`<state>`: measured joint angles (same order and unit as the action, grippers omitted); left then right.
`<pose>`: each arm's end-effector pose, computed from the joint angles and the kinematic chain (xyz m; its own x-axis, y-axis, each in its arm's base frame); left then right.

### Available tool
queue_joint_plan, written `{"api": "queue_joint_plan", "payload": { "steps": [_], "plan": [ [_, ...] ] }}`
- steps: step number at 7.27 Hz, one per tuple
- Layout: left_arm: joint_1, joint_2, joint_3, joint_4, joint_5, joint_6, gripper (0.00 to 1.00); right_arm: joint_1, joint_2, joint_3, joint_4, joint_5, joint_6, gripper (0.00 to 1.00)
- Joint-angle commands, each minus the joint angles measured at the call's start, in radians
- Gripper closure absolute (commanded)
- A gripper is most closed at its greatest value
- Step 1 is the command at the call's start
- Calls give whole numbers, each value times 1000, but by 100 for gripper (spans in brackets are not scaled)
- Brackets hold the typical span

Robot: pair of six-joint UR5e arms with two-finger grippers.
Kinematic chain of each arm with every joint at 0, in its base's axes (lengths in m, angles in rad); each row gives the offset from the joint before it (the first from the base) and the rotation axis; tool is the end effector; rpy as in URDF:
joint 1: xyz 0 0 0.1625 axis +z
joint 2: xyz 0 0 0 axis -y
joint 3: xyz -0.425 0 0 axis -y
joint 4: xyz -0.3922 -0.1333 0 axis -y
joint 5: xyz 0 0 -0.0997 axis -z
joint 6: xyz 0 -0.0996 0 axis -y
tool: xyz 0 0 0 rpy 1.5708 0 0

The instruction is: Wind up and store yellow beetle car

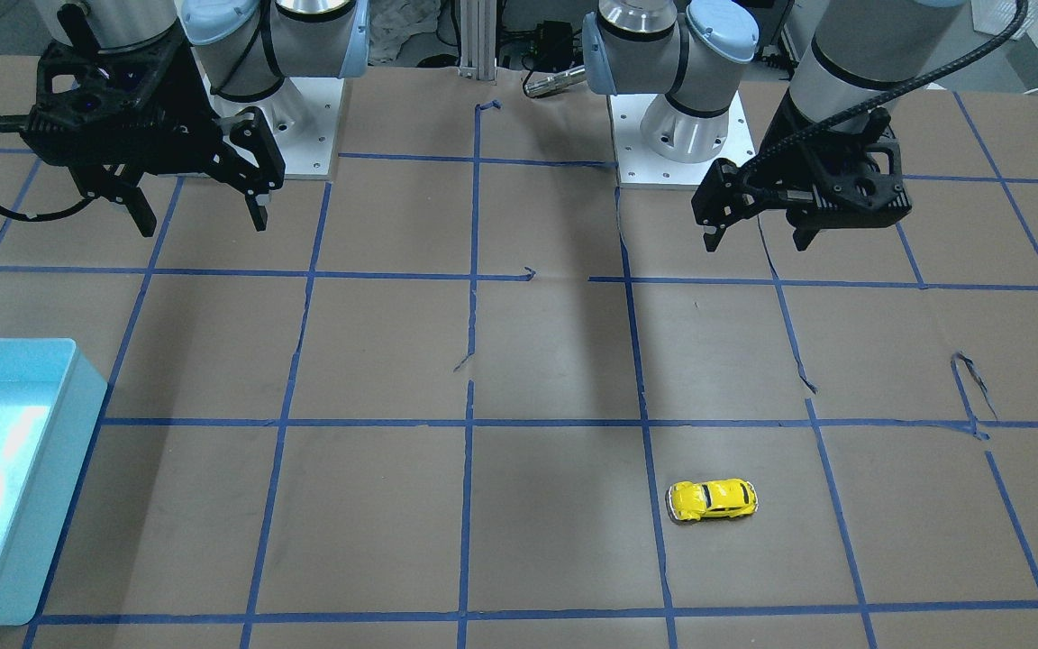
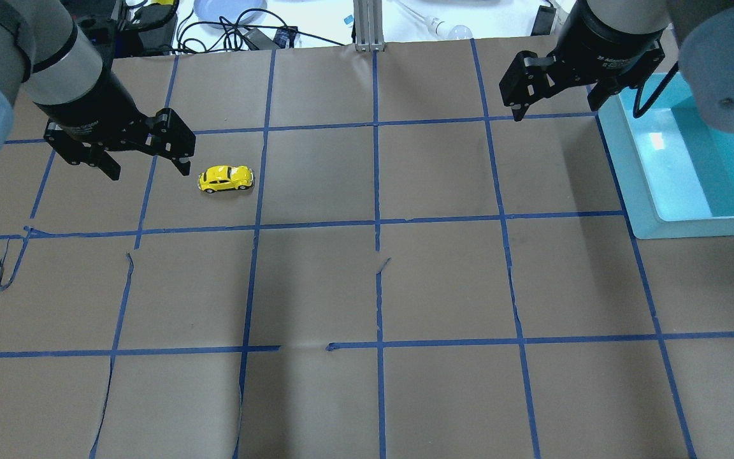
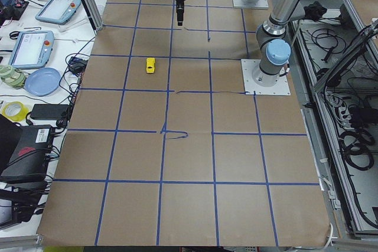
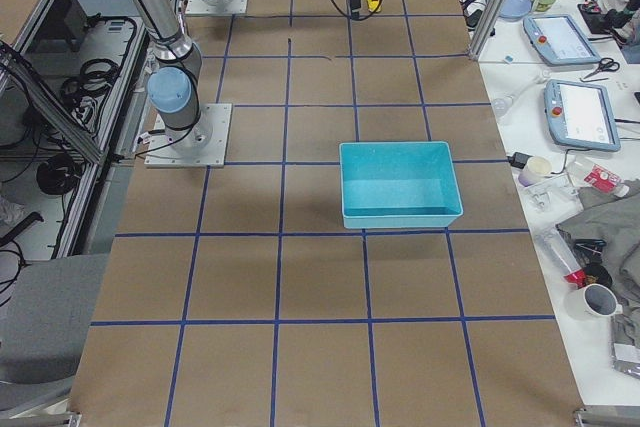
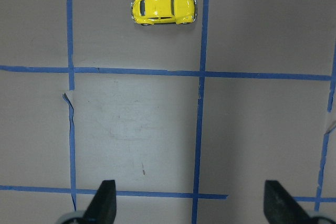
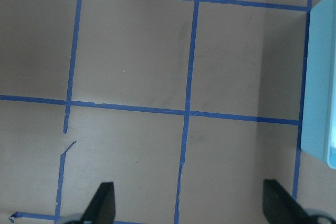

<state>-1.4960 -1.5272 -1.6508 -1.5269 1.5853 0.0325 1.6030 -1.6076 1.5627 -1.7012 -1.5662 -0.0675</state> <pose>-0.0961 -0.4824 0.4740 -0.9990 -0.0424 -0.0147 -0.0423 0.9991 -0.0070 0.1495 -0.4871 0.5241 -0.9950 -0.0993 0.0072 -0.0990 0.9797 -0.1743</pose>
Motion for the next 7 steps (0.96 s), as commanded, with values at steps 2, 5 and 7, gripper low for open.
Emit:
{"api": "queue_joint_plan", "payload": {
  "steps": [2,5,7],
  "plan": [
    [0,-4,-4,7,2,3,0,2,0,0,0,0,0,0],
    [-15,10,8,5,33,9,0,2,0,0,2,0,-2,0],
    [0,-2,-1,43,33,9,0,0,0,0,2,-2,-2,0]
  ]
}}
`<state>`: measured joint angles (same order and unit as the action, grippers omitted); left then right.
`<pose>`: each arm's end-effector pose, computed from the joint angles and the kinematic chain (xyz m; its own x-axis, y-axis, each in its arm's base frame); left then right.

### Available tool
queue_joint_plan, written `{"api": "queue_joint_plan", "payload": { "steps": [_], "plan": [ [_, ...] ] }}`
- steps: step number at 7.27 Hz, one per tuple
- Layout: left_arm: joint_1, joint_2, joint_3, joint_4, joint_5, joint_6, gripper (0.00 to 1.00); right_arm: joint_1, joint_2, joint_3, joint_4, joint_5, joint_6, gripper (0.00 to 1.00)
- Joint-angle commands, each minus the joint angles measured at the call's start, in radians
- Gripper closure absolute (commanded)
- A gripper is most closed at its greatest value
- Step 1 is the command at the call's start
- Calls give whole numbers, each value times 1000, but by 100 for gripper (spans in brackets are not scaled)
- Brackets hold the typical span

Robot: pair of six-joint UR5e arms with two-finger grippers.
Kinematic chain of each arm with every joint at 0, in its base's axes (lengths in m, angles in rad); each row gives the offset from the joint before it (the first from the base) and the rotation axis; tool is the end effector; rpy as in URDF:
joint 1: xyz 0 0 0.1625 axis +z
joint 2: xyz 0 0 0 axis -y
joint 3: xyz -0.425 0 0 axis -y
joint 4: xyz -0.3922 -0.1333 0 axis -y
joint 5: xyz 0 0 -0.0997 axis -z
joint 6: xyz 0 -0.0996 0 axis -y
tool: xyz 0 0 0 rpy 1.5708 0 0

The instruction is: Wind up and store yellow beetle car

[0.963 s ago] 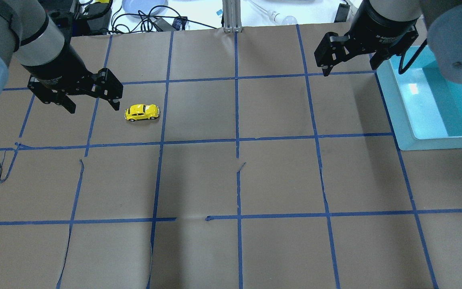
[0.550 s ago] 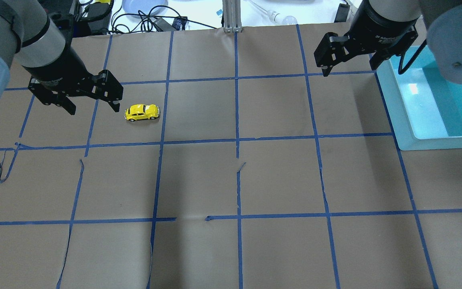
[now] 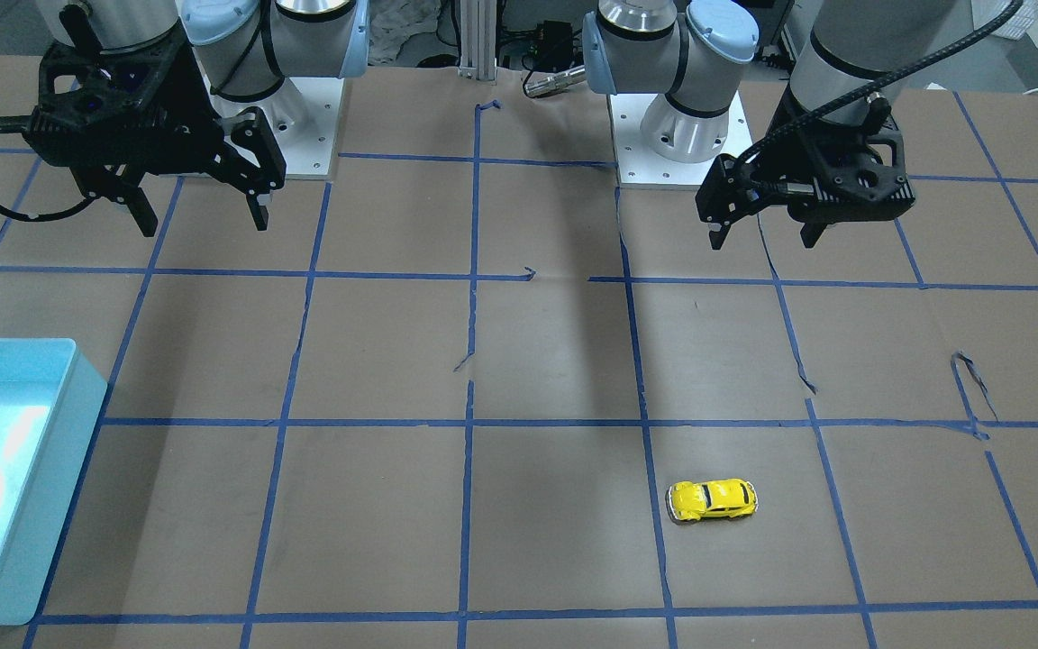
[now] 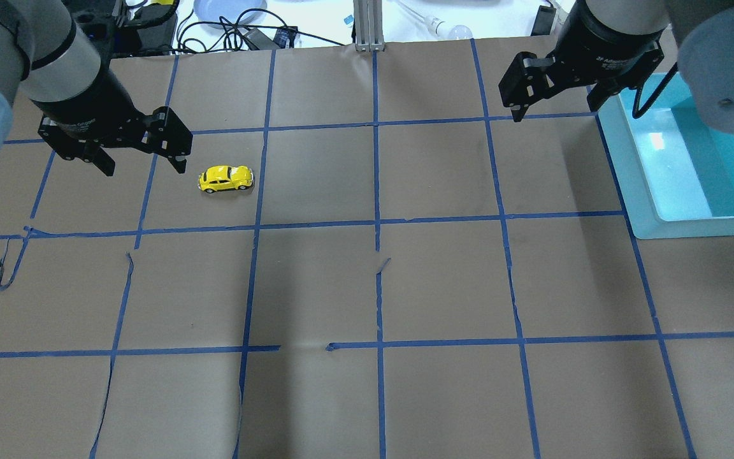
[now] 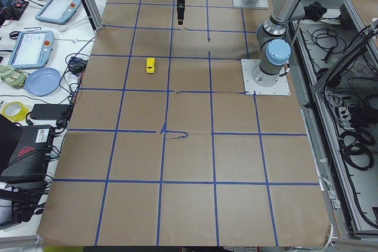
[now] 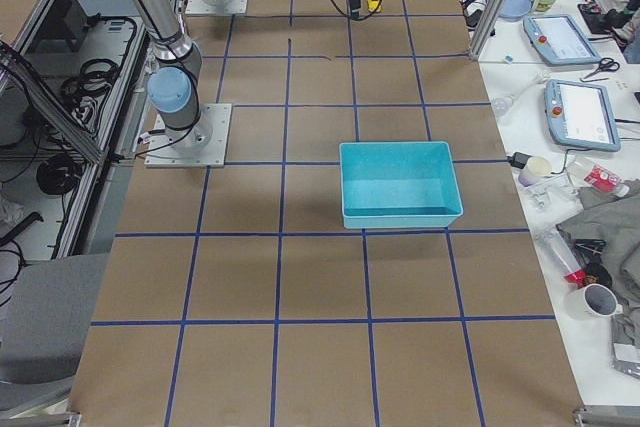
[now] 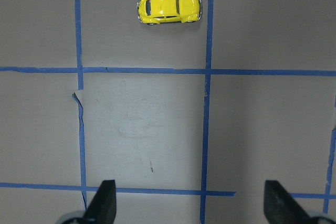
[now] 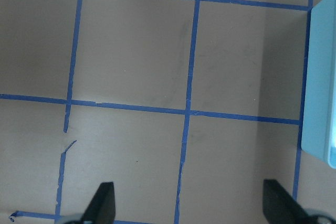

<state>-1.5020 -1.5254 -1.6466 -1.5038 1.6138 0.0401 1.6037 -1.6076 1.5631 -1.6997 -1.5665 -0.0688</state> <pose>-0.0960 -0.4837 0.4793 -0.9986 -0.0302 -0.0444 -0.0287 0.9990 -0.0348 0.1498 -0.4869 0.5238 -0.9948 -0.1012 0.0076 -0.1010 0.9798 -0.1724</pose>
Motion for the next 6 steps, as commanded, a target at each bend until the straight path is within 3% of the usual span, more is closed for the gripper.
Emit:
{"api": "queue_joint_plan", "payload": {
  "steps": [1,3,4,6],
  "plan": [
    [6,-12,-5,28,-6,-31,0,-1,0,0,2,-1,0,0],
    [9,-19,-5,48,-9,-43,0,-1,0,0,0,-1,0,0],
    [14,-21,-7,68,-6,-180,0,-1,0,0,0,-1,0,0],
    [12,-65,-12,140,1,-699,0,-1,0,0,0,-1,0,0]
  ]
}}
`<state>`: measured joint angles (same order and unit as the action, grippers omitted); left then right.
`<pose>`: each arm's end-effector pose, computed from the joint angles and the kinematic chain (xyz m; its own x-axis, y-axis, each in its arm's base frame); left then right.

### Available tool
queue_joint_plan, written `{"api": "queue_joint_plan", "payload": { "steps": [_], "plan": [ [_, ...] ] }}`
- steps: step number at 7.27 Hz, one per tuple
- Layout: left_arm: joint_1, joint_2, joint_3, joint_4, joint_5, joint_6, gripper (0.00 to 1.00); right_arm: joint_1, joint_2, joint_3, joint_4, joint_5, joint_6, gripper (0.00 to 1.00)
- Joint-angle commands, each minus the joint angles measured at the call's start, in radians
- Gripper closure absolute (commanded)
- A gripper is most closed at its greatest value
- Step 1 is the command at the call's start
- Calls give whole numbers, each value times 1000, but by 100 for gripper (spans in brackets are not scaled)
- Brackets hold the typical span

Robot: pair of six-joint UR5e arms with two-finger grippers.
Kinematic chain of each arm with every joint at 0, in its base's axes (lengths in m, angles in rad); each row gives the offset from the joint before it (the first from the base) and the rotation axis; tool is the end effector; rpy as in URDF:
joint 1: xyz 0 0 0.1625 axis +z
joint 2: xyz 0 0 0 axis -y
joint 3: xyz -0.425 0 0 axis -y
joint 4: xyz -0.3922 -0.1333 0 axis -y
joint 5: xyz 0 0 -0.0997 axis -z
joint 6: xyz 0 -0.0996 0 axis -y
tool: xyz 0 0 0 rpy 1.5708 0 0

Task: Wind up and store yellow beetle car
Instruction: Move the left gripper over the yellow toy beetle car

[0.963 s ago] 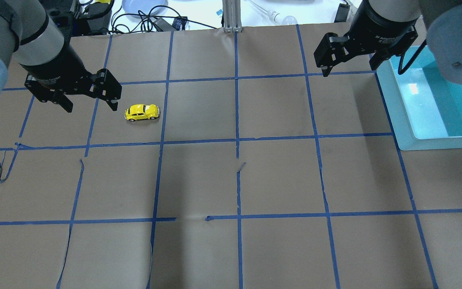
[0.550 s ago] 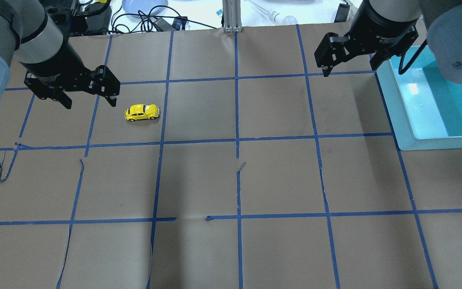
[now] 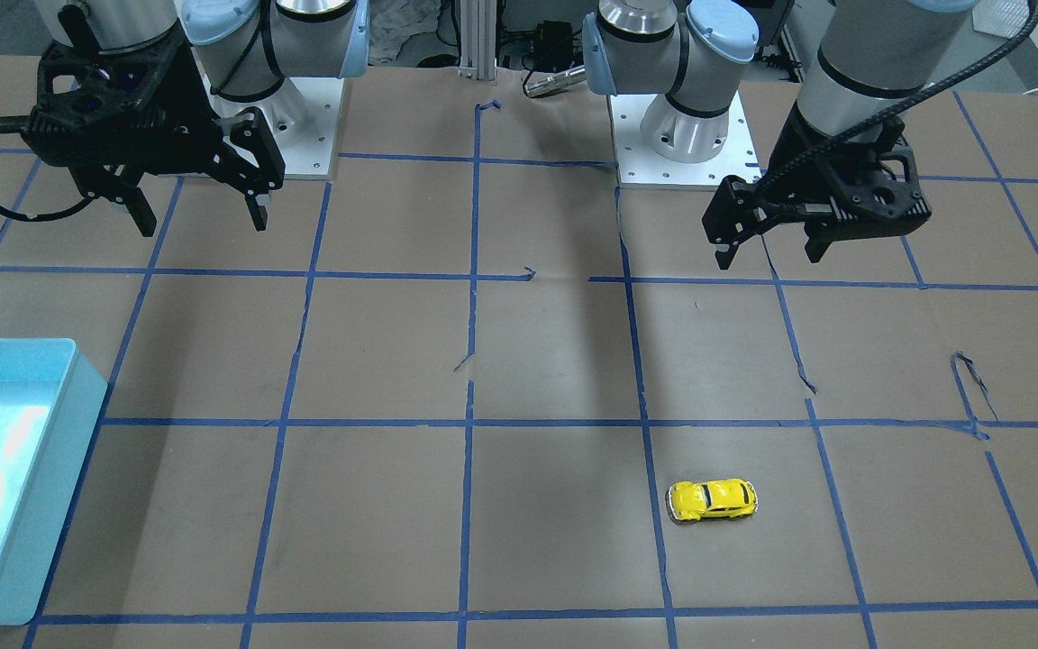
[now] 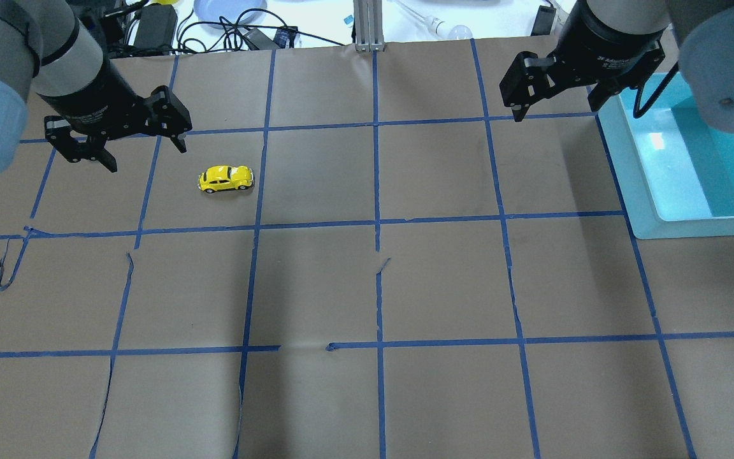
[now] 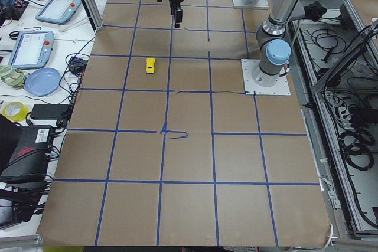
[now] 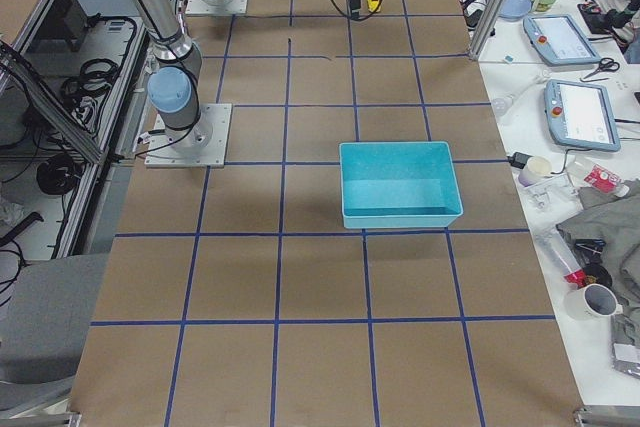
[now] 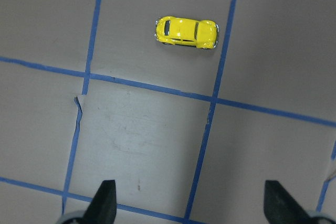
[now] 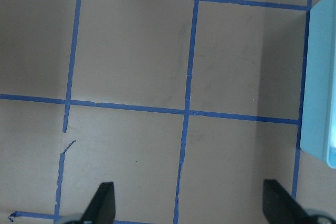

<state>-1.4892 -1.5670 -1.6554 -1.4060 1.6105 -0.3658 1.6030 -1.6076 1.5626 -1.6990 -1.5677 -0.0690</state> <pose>-0.0884 -0.5059 0.4650 -0.9007 -0.4344 -0.0069 -0.4320 0.8971 -0.0925 0.1494 -0.4870 0.5239 -0.9949 -0.1005 0.0088 -0.1005 0.9799 -0.1721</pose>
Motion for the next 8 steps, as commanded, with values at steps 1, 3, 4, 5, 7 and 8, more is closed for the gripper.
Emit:
{"api": "queue_joint_plan", "payload": {
  "steps": [1,3,4,5,7,8],
  "plan": [
    [0,-43,-3,42,6,-417,0,0,0,0,1,0,0,0],
    [0,-117,-3,83,6,-659,0,0,0,0,-1,0,0,0],
    [1,-157,-3,160,-3,-765,0,2,0,0,1,0,0,0],
    [1,-204,-3,244,-4,-791,0,2,0,0,1,0,0,0],
    [1,-299,0,314,-3,-884,0,2,0,0,1,0,0,0],
    [1,-342,-1,394,-4,-927,0,2,0,0,1,0,0,0]
  ]
}}
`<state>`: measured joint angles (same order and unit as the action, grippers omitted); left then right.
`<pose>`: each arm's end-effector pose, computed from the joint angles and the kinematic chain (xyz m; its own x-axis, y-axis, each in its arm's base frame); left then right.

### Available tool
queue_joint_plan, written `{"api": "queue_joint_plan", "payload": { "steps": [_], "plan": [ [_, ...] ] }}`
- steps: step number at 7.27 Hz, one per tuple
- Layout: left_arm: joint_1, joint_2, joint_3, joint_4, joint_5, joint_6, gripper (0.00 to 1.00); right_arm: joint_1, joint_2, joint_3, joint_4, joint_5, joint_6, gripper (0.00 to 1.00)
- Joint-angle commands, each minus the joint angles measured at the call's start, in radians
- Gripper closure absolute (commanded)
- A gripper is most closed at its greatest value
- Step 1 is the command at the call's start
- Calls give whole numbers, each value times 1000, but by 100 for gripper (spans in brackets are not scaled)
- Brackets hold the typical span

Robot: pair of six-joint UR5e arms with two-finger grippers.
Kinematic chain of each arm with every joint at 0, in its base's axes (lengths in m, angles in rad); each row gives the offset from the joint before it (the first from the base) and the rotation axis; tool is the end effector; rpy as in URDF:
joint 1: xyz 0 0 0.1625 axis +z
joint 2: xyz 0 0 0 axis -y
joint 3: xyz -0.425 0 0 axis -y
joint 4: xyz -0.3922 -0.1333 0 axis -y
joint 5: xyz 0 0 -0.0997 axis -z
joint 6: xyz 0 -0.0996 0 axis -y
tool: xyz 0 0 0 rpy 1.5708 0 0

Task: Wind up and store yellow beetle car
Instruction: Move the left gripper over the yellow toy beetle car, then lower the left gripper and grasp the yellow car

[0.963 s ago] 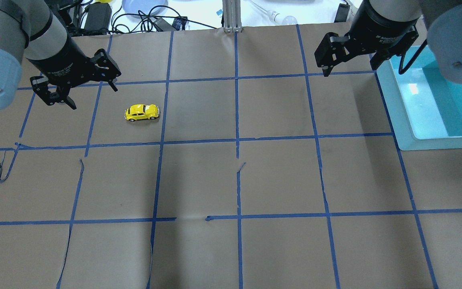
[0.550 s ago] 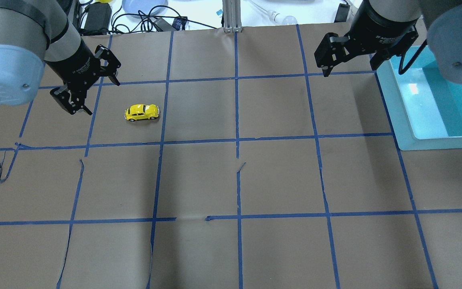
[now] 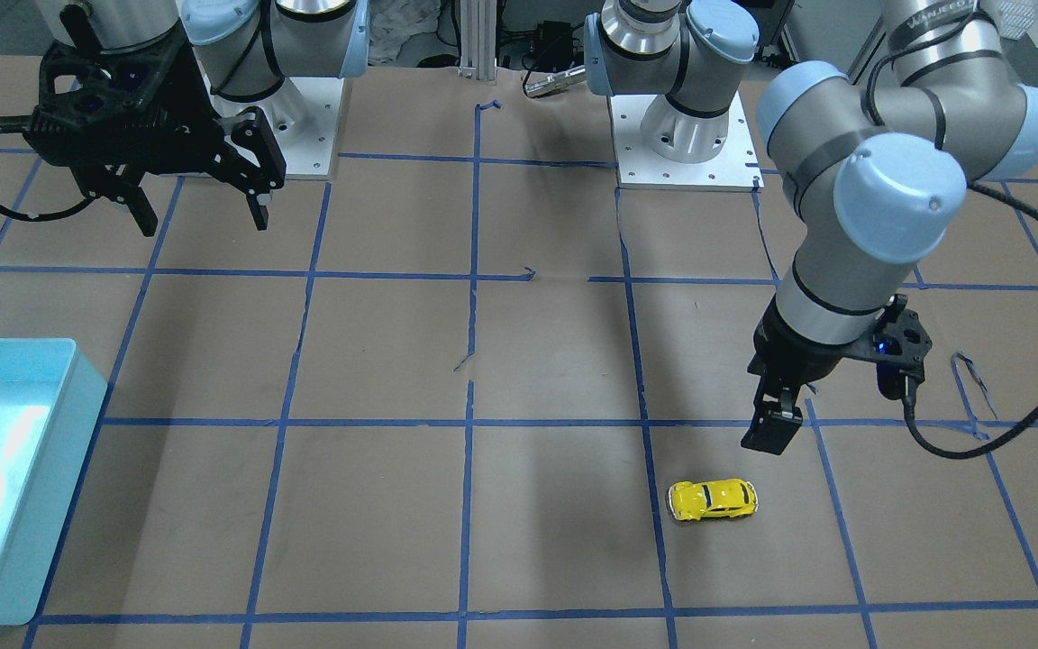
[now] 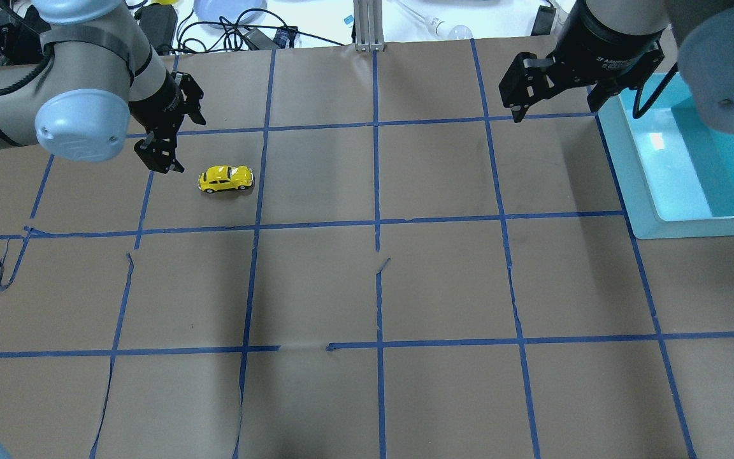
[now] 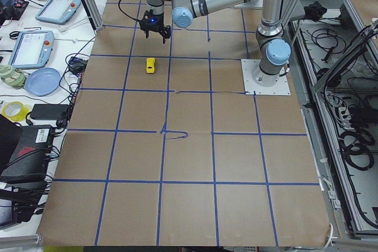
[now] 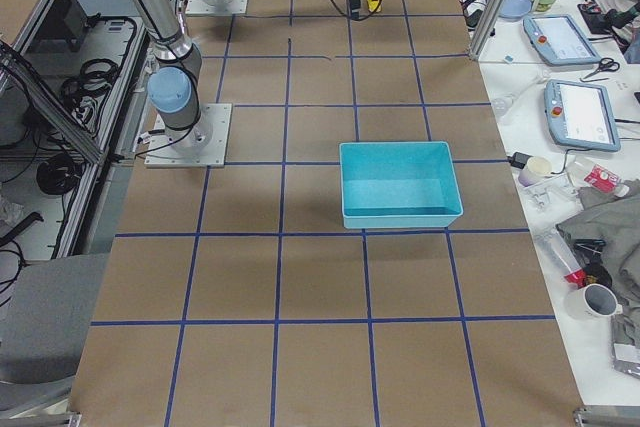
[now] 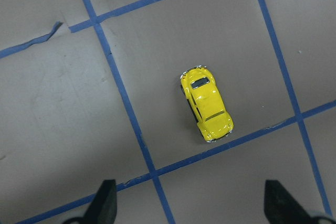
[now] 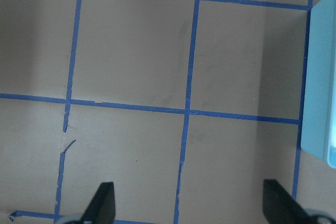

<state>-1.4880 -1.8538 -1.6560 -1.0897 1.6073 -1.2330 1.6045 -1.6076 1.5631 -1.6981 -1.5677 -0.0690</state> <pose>-0.0800 -0.6036 0.3418 -0.2524 -0.9630 0.0943 -0.9665 0.2463 -0.0716 0.1501 -0.4867 0.5236 -0.9947 -0.1020 0.0087 -0.1020 0.9800 -0.1708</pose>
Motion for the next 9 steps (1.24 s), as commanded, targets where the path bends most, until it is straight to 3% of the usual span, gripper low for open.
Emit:
{"api": "queue_joint_plan", "payload": {
  "steps": [1,5,9],
  "plan": [
    [0,-99,2,135,-1,-65,0,0,0,0,0,0,0,0],
    [0,-246,4,217,8,-123,0,2,0,0,0,0,0,0],
    [0,-275,-1,240,14,-191,0,0,-2,0,0,0,0,0]
  ]
}}
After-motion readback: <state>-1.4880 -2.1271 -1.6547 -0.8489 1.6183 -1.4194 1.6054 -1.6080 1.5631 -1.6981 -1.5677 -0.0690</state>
